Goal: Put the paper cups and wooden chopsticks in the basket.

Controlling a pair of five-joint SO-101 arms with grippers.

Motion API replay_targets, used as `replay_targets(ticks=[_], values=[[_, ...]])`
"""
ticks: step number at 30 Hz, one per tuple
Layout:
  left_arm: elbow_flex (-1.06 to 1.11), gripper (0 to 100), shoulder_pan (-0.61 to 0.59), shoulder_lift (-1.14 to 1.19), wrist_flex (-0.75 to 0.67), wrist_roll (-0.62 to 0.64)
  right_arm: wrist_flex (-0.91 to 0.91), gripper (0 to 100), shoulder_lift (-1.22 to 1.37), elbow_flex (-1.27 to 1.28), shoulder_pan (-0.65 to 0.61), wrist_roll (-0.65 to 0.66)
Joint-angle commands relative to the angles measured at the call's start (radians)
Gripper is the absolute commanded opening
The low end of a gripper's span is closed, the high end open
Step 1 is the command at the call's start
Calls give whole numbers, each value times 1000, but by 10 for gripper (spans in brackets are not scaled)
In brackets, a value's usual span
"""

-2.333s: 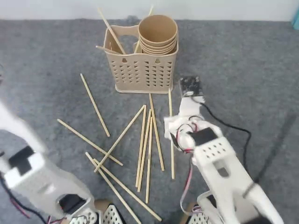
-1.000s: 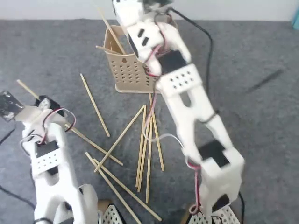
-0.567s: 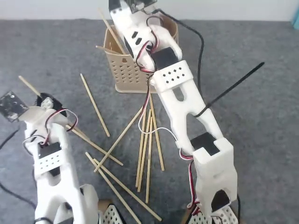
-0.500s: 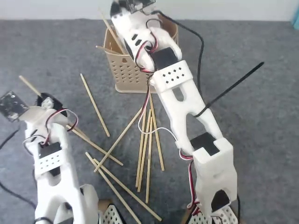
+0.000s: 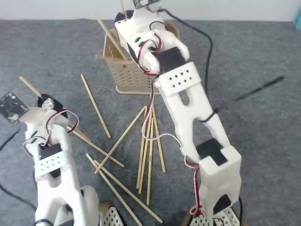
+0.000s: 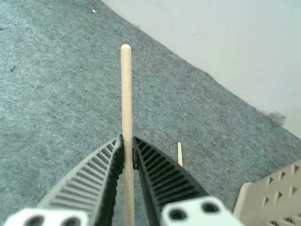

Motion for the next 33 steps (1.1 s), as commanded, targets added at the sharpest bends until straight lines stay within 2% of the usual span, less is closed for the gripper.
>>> replay_targets(ticks=[1, 5, 15, 19, 23, 24, 28, 33], values=[[-5, 11, 3, -44, -21, -8, 7, 126, -128, -43, -7, -12], [-5, 11, 3, -44, -21, -8, 13, 4, -177, -43, 5, -12], [-1, 11, 3, -44, -21, -8, 325, 128, -372, -43, 8, -18], [-4, 11, 3, -44, -12, -8, 550, 100, -503, -41, 8, -18], [-30, 11, 2, -44, 44, -8, 935, 10, -582, -37, 8, -18], [-35, 11, 2, -44, 52, -6, 961, 2, -591, -17, 10, -17], [-36, 11, 2, -52, 51, -5, 940, 6, -673, 310, 150, -18], [-65, 11, -6, -54, 49, -6, 869, 6, -766, 786, 220, -11]])
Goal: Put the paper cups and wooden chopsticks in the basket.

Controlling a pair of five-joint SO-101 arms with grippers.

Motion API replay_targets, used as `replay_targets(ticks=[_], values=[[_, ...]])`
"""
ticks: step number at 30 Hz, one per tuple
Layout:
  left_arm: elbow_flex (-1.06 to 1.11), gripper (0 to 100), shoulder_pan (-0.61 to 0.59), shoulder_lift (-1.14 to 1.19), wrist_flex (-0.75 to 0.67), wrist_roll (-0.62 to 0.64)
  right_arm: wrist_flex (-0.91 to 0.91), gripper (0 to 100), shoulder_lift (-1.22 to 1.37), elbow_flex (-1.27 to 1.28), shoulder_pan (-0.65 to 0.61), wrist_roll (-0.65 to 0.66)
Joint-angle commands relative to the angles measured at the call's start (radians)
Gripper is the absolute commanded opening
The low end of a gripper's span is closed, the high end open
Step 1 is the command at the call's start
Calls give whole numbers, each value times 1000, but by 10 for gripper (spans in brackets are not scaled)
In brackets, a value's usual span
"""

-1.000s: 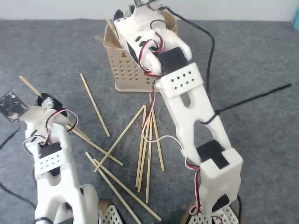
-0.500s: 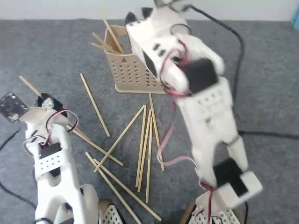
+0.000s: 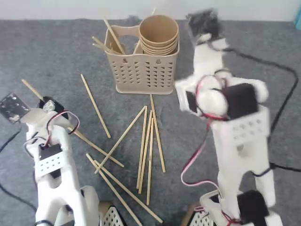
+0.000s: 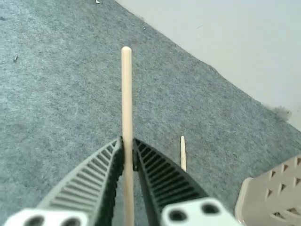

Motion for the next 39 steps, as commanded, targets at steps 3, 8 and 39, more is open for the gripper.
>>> replay_targets(ticks=[3, 8, 39], values=[[-131, 11, -35, -41, 3, -6, -128, 6, -157, 496, 61, 31], [-280, 11, -38, -41, 5, -8, -423, 6, -295, 890, 68, 44], [-1030, 11, 531, 126, -207, -242, -970, 6, -64, 1300, 91, 9]])
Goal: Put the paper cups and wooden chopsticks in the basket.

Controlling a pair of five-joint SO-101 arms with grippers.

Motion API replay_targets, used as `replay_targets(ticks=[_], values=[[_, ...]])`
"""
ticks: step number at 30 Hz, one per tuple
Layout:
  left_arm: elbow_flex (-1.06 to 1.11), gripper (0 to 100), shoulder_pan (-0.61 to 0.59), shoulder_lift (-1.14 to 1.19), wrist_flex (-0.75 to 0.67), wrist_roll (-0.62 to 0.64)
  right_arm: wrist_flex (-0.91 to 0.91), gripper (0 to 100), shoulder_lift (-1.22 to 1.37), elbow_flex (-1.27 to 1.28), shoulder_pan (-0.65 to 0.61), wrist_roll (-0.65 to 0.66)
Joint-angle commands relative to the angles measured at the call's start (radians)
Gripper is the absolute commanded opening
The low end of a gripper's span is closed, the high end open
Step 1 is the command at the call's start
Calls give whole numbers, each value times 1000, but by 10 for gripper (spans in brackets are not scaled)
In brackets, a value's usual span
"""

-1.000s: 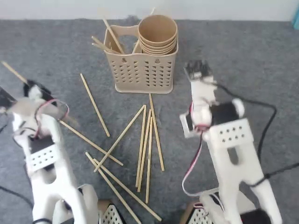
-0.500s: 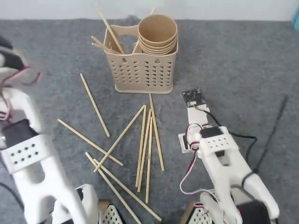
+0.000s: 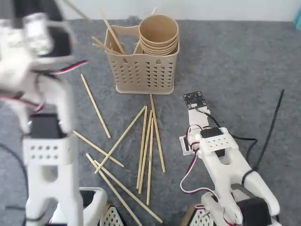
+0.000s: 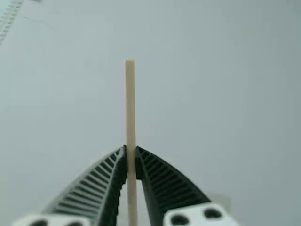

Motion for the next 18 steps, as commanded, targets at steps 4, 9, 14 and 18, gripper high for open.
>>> replay_targets(ticks=[4, 9, 14, 18], values=[[-97, 11, 103, 233, -43, -147, -12, 6, -2, -6, 13, 18], [-105, 11, 98, 400, -175, -147, -12, 6, -2, -6, 13, 49], [-85, 11, 95, 522, -219, -147, -12, 6, -2, -6, 13, 52], [4, 11, 106, 529, -242, -147, -16, 6, -2, -8, 15, 52]])
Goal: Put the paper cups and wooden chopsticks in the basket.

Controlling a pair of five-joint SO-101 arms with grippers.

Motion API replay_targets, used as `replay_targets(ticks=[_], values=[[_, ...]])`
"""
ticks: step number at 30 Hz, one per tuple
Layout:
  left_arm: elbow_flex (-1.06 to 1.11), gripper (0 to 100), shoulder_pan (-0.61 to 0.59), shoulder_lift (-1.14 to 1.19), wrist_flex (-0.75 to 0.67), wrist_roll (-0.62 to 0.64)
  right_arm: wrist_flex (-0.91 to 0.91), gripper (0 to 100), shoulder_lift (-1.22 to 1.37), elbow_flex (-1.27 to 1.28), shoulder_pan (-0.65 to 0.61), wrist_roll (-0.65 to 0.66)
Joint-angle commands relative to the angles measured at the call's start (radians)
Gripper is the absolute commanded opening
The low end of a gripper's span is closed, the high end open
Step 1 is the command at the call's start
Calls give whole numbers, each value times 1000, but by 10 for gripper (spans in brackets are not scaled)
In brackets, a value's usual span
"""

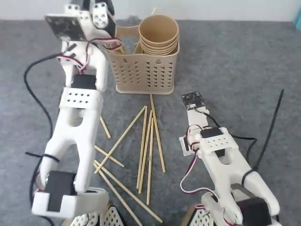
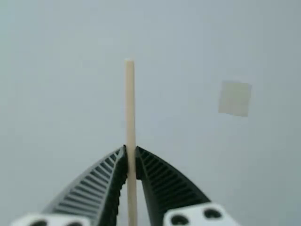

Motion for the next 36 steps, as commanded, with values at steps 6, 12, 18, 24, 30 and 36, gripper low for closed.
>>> replay_targets(ticks=[6, 12, 18, 24, 30, 36], values=[[139, 12, 6, -12, -109, -9, -21, 6, -2, -11, 36, 17], [140, 125, -14, -46, 15, -8, -21, 6, 1, -18, 39, 18], [81, 265, 0, -255, 445, 0, -21, 6, 2, -20, 39, 18], [7, 207, 14, -496, 753, 0, -21, 6, 2, -20, 39, 17], [-51, 77, -80, -686, 1088, 0, -18, 6, 4, -20, 39, 9], [-94, 22, -276, -706, 1435, 2, -15, 6, 1, -17, 36, 8]])
